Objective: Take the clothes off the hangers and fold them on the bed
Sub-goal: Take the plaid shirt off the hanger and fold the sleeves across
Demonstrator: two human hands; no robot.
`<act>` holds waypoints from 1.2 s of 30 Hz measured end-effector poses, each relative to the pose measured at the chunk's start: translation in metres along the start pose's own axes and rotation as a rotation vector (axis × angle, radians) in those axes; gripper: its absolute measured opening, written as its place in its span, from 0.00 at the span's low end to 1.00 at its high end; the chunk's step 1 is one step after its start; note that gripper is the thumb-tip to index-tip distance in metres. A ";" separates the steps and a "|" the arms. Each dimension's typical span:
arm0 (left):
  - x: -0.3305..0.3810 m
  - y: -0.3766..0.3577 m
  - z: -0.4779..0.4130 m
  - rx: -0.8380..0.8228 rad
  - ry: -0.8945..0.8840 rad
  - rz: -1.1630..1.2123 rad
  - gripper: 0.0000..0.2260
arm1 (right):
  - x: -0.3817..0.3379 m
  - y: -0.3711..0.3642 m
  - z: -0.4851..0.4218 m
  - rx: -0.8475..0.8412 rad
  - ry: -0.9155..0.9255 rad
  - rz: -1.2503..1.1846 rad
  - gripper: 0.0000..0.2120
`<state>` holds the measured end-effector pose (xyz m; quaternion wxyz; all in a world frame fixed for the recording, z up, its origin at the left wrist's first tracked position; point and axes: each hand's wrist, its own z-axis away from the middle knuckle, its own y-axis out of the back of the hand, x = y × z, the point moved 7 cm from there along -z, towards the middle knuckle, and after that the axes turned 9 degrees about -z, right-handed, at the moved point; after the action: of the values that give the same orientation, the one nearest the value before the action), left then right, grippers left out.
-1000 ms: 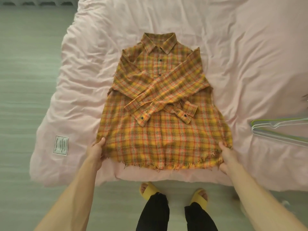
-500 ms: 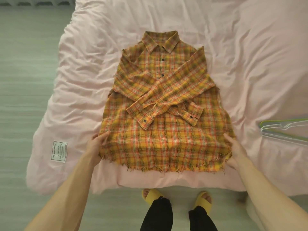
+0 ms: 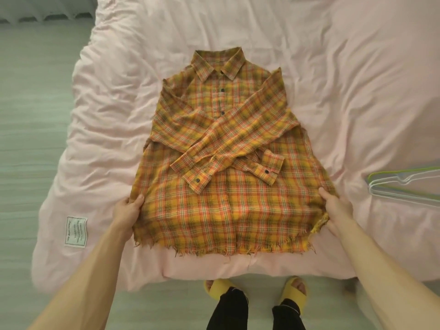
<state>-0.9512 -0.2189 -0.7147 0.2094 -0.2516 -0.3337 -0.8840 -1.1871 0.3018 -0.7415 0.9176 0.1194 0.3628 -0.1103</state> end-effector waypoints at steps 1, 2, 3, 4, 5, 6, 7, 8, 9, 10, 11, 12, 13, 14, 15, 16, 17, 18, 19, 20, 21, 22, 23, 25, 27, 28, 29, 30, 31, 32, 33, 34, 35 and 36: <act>0.002 0.003 0.002 0.001 -0.019 -0.034 0.10 | -0.005 0.005 0.003 0.035 0.039 0.040 0.20; 0.004 0.005 0.005 -0.006 -0.032 -0.064 0.10 | -0.009 0.009 0.007 0.066 0.075 0.111 0.20; 0.009 0.008 0.007 -0.020 -0.046 -0.092 0.11 | -0.016 0.009 0.011 0.077 0.108 0.189 0.20; 0.011 0.009 0.009 -0.039 -0.053 -0.121 0.11 | -0.019 0.011 0.015 0.090 0.131 0.257 0.20; 0.017 0.012 0.010 -0.052 -0.061 -0.146 0.11 | -0.026 0.011 0.019 0.097 0.148 0.280 0.19; 0.023 0.014 0.012 -0.069 -0.066 -0.167 0.11 | -0.033 0.010 0.024 0.100 0.157 0.283 0.19; 0.028 0.016 0.013 -0.082 -0.066 -0.185 0.11 | -0.040 0.008 0.025 0.101 0.165 0.280 0.18; 0.033 0.018 0.013 -0.091 -0.069 -0.195 0.10 | -0.047 0.006 0.027 0.109 0.164 0.279 0.18; 0.040 0.019 0.014 -0.096 -0.076 -0.204 0.09 | -0.055 0.003 0.029 0.104 0.161 0.267 0.19; 0.049 0.020 0.015 -0.099 -0.088 -0.212 0.09 | -0.063 -0.002 0.033 0.090 0.153 0.244 0.19; 0.058 0.021 0.018 -0.105 -0.101 -0.218 0.09 | -0.070 -0.007 0.035 0.068 0.150 0.211 0.20; 0.067 0.021 0.020 -0.123 -0.113 -0.216 0.08 | -0.079 -0.013 0.039 0.046 0.151 0.184 0.20; 0.077 0.020 0.021 -0.147 -0.114 -0.201 0.07 | -0.089 -0.020 0.040 0.029 0.157 0.167 0.20; 0.083 0.018 0.022 -0.173 -0.098 -0.198 0.07 | -0.096 -0.024 0.043 0.025 0.155 0.155 0.20; 0.092 0.017 0.021 -0.201 -0.078 -0.180 0.07 | -0.106 -0.032 0.043 0.020 0.161 0.133 0.21; 0.098 0.016 0.019 -0.230 -0.054 -0.149 0.08 | -0.112 -0.037 0.042 0.020 0.152 0.113 0.22; 0.108 0.015 0.013 -0.251 -0.037 -0.107 0.10 | -0.121 -0.046 0.040 0.003 0.150 0.098 0.23; 0.116 0.015 0.010 -0.255 -0.026 -0.060 0.11 | -0.126 -0.050 0.039 -0.005 0.145 0.086 0.23; 0.130 0.016 0.004 -0.241 -0.027 -0.016 0.12 | -0.135 -0.061 0.036 -0.015 0.139 0.070 0.22; 0.147 0.016 -0.005 -0.227 -0.036 0.024 0.13 | -0.148 -0.074 0.032 -0.037 0.137 0.051 0.18; 0.159 0.015 -0.007 -0.223 -0.049 0.060 0.13 | -0.156 -0.082 0.032 -0.059 0.122 0.039 0.15; 0.179 0.012 -0.014 -0.236 -0.061 0.093 0.13 | -0.167 -0.097 0.021 -0.088 0.097 0.024 0.12; 0.194 0.007 -0.018 -0.262 -0.068 0.111 0.13 | -0.175 -0.108 0.016 -0.105 0.083 0.010 0.11; 0.226 -0.002 -0.037 -0.283 -0.061 0.128 0.14 | -0.191 -0.132 -0.004 -0.120 0.050 -0.013 0.10; 0.258 -0.011 -0.054 -0.268 -0.036 0.180 0.14 | -0.207 -0.156 -0.031 -0.123 0.005 -0.046 0.08; 0.271 -0.017 -0.062 -0.276 -0.013 0.231 0.13 | -0.213 -0.167 -0.043 -0.105 -0.023 -0.062 0.07; 0.288 -0.024 -0.080 -0.272 0.012 0.284 0.12 | -0.225 -0.186 -0.064 -0.102 -0.061 -0.079 0.08; 0.299 -0.030 -0.091 -0.264 0.026 0.347 0.11 | -0.231 -0.194 -0.083 -0.077 -0.082 -0.091 0.09; 0.311 -0.036 -0.110 -0.235 0.031 0.395 0.10 | -0.237 -0.208 -0.105 -0.067 -0.107 -0.114 0.12; 0.320 -0.039 -0.128 -0.192 0.033 0.438 0.10 | -0.244 -0.219 -0.121 -0.068 -0.122 -0.138 0.18; 0.326 -0.042 -0.147 -0.164 0.033 0.462 0.12 | -0.246 -0.231 -0.140 -0.090 -0.137 -0.171 0.23; 0.327 -0.050 -0.165 -0.164 0.036 0.467 0.15 | -0.250 -0.243 -0.155 -0.105 -0.118 -0.212 0.24; 0.330 -0.057 -0.174 -0.180 0.026 0.456 0.17 | -0.256 -0.256 -0.156 -0.120 -0.081 -0.258 0.22; 0.328 -0.068 -0.188 -0.196 0.009 0.395 0.17 | -0.256 -0.270 -0.162 -0.145 -0.039 -0.261 0.21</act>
<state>-1.3027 -0.3685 -0.6782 0.3548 -0.3272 -0.1895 -0.8551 -1.5512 0.1243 -0.7166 0.9086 0.0023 0.3641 -0.2045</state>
